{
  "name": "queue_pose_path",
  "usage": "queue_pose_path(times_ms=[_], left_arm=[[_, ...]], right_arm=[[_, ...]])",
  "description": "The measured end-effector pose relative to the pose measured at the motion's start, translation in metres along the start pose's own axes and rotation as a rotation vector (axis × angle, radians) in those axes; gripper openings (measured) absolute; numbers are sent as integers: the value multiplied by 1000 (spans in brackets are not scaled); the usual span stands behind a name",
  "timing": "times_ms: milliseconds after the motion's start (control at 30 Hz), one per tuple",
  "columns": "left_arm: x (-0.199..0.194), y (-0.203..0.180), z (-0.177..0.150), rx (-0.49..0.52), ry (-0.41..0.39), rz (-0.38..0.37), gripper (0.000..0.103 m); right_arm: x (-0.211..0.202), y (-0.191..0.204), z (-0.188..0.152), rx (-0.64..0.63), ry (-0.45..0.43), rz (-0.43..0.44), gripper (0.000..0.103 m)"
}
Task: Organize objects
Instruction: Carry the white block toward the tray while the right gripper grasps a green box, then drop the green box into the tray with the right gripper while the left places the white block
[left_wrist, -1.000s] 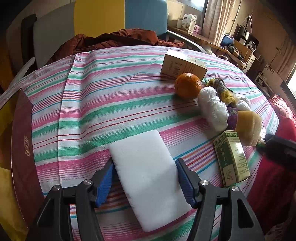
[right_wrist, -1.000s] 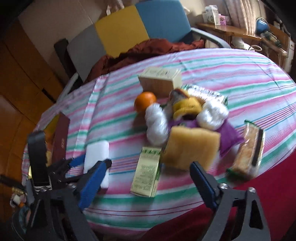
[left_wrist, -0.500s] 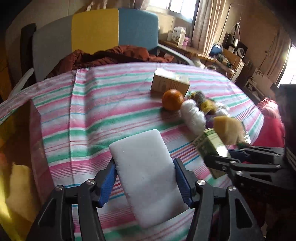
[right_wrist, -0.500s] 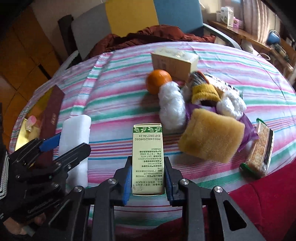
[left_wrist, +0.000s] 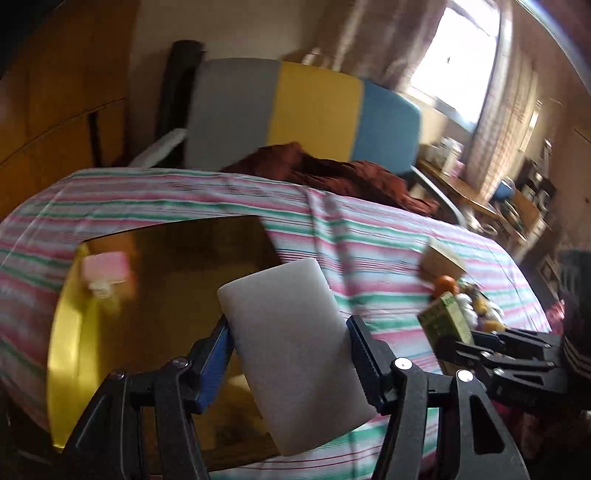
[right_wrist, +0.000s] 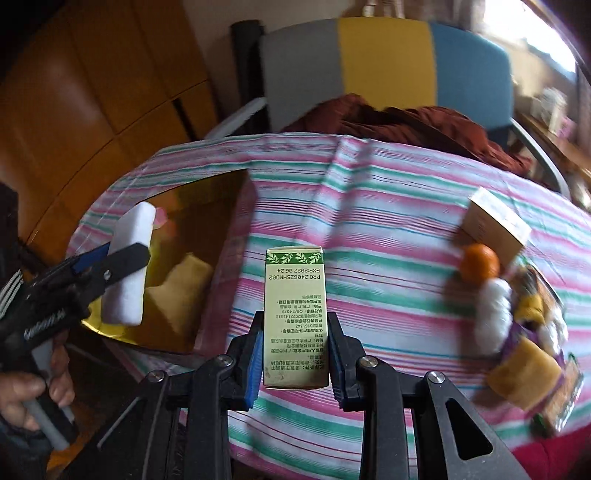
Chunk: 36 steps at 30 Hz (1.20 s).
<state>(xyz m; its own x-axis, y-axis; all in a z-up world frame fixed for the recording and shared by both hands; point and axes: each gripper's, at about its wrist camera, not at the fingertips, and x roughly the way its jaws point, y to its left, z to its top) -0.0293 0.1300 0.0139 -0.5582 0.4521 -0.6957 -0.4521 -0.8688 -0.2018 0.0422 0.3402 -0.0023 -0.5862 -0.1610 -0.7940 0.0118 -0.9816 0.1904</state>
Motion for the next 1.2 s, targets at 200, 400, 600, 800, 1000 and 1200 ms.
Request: queue_pose_path(times_ms=[200,400,600,800,1000,1200], left_arm=[[-15,67,-8,-105,0,90,62],[-26,112,-23,-157,14,188,62],[-25,136,-20,-177,20,212,62],[-25,143,-39,-168,75,206,63],[-17,154,-55,-243,132,193,67],[-20,155,-67,-243,152,184,70]], right_arm=[[24,59,14,-115,32,90,30],[43,108,21,-213,60,141,30],[57,134,27,-234,89,201,30],[77,162,41,-246,101,238,30],[92,182,70,-172,85,349,44],[95,182,67,-150,94,340,67]])
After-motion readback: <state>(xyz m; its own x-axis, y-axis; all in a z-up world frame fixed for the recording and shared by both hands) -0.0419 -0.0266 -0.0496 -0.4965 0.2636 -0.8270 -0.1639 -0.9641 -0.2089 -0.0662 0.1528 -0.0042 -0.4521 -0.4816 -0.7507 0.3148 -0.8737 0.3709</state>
